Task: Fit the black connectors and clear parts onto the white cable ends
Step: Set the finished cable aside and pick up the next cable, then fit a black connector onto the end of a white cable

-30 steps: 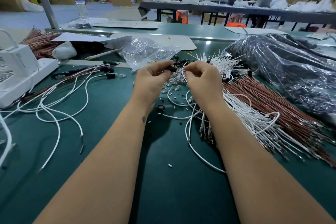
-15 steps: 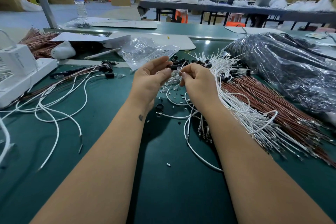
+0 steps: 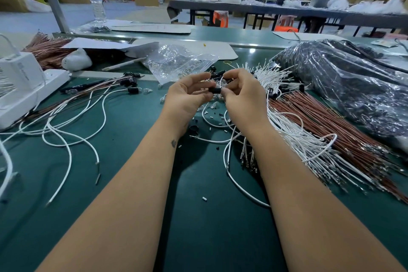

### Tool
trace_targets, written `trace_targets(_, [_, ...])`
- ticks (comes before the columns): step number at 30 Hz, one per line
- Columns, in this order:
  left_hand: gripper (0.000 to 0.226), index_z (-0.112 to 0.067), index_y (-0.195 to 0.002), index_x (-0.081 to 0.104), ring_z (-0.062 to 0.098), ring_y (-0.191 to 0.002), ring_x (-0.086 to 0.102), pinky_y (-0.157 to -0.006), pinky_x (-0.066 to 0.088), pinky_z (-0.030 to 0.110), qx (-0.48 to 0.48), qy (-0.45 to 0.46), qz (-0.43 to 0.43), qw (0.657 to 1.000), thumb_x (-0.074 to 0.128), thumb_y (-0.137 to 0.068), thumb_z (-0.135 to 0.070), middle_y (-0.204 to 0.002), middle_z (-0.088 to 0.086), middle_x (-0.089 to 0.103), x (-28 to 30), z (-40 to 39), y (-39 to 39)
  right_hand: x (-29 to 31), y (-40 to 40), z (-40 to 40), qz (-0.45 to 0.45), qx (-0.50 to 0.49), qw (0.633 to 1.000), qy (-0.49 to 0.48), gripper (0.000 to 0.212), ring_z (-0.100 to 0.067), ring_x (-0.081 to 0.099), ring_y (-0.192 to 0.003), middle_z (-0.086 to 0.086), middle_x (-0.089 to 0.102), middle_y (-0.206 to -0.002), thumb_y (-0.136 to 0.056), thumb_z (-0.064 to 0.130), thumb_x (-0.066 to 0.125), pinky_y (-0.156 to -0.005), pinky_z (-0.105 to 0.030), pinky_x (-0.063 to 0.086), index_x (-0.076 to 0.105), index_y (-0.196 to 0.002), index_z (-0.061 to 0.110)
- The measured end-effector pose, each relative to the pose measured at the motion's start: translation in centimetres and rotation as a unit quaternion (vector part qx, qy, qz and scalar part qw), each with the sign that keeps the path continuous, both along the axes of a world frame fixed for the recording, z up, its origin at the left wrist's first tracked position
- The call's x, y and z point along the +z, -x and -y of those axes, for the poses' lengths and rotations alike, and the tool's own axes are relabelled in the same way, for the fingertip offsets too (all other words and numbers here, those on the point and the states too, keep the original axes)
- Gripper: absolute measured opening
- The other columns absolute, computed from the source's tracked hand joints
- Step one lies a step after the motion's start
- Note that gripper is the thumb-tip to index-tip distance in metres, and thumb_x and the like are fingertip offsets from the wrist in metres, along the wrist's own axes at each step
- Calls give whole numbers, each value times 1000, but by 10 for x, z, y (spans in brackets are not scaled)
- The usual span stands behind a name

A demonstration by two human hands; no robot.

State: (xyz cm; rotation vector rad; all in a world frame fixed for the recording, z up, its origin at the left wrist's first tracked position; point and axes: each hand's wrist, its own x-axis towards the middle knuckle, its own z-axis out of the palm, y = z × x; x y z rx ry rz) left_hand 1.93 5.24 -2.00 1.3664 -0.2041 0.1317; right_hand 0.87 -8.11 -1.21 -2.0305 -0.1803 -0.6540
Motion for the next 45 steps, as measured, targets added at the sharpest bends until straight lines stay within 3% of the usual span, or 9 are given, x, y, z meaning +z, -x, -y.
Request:
trace_targets(6, [41,-10,-107,63,4,-76,67,-73,52,15,25,-34,23,999,54,-82,21,-91,4,69,0,2,1,0,0,-3,-25,12,998,64,21,-7,57,-70,6,62,-77,-90,5,54,-60,-10,40,69,-98,17])
trace_targets(15, [23,-9,-99,66,4,-70,67,-71,52,14,78,-95,29,992,63,-85,9,-84,8,71,0,1,0,0,2,-5,-18,-15,980,200,17,-22,57,-94,-8,63,-104,-90,6,58,-78,-27,41,67,-104,11])
trace_targets(21, [24,-16,-94,72,8,-61,55,-58,43,13,171,-236,70,954,56,-89,0,-85,4,70,1,-4,1,1,0,0,-26,-48,973,226,14,-19,55,-86,-4,64,-98,-95,12,53,-71,-30,40,62,-105,11])
trace_targets(25, [13,-15,-97,73,11,-86,61,-74,44,16,154,-329,106,926,66,-87,-14,-89,-2,68,1,0,4,2,3,-1,-34,-10,976,214,13,-21,57,-84,-3,64,-93,-94,12,54,-71,-31,44,62,-104,14])
trace_targets(31, [10,-19,-83,66,14,-67,55,-69,45,29,176,-363,70,912,62,-90,-22,-67,-8,60,-1,-1,2,3,4,-1,-28,-73,951,300,13,-22,54,-76,-2,63,-90,-95,12,50,-60,-31,37,56,-106,16])
trace_targets(35, [17,-16,-96,67,28,-104,51,-86,40,35,368,-358,4,858,52,-95,-24,-99,9,67,1,-16,-2,9,8,7,-18,-195,912,360,21,-20,48,-56,-1,52,-68,-84,-3,50,-48,-24,26,48,-98,13])
trace_targets(38, [19,-20,-106,64,29,-120,38,-94,32,40,447,-347,-76,821,49,-96,-24,-124,6,57,2,-25,-2,10,10,12,-24,-246,902,354,27,-11,31,-46,3,36,-57,-82,-7,48,-44,-21,17,40,-93,16])
trace_targets(42, [53,-28,-112,59,22,-129,31,-103,17,46,433,-403,75,803,44,-75,6,-125,-5,53,3,-9,3,8,8,6,2,-198,915,351,21,-18,45,-55,-3,55,-71,-87,-4,47,-46,-24,22,50,-103,9])
trace_targets(45, [54,-34,-116,60,17,-128,36,-106,12,49,307,-493,209,787,45,-78,3,-124,-12,58,1,9,6,7,9,-3,24,-128,932,337,20,-23,49,-66,-5,64,-90,-93,3,47,-47,-26,20,50,-110,13])
